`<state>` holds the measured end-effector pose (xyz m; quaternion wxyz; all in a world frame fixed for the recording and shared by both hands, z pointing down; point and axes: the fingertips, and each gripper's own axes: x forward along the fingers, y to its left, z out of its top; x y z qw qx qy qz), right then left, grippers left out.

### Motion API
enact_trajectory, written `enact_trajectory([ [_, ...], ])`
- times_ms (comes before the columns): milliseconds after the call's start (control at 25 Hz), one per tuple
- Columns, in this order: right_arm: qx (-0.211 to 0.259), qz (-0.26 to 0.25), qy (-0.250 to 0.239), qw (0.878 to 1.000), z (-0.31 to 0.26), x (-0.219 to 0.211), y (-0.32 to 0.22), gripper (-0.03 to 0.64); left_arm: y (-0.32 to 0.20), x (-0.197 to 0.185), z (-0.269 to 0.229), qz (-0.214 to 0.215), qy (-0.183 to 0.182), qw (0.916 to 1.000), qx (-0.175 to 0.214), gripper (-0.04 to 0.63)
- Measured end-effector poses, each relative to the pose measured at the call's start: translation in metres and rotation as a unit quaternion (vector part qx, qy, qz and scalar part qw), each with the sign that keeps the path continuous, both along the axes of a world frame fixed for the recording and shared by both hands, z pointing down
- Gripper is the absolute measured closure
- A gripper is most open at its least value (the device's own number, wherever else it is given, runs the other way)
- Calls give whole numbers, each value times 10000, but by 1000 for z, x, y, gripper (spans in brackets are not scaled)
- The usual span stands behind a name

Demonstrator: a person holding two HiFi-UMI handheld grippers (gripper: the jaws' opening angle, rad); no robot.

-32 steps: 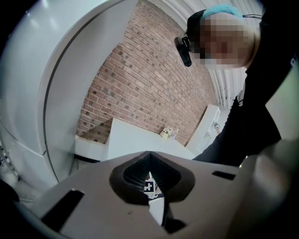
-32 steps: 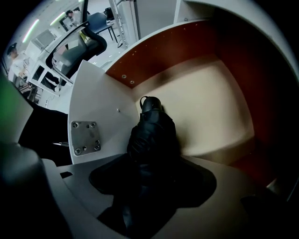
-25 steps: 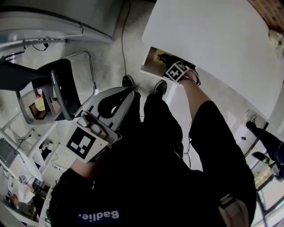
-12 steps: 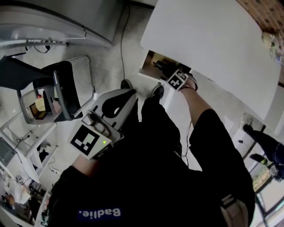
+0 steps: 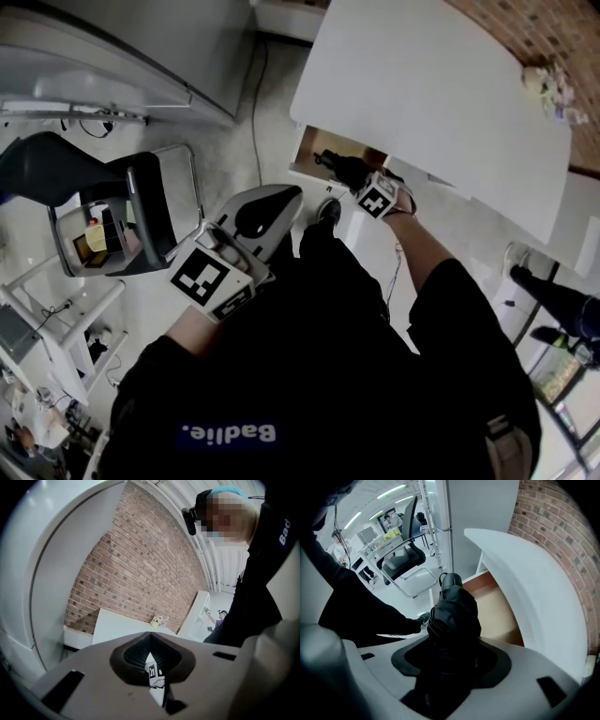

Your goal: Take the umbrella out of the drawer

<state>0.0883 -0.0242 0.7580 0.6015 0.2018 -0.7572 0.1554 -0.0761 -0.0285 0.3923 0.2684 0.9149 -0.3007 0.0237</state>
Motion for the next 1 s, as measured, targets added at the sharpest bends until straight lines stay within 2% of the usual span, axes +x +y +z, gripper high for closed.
enact_trajectory([
  [120, 57, 243, -166, 9996, -27, 4, 3, 353, -3, 4, -14, 62, 10, 9999, 147, 598],
  [320, -97, 983, -493, 9939, -57, 18, 14, 353, -1, 13, -31, 142, 125, 9995, 267, 597],
  [720, 442, 1621, -953, 9812, -130, 46, -39, 353, -4, 49, -41, 283, 185, 9984, 445, 598],
  [1000, 549, 2038, -760, 9745, -139, 81, -87, 353, -14, 63, -55, 225, 143, 9981, 551, 597],
])
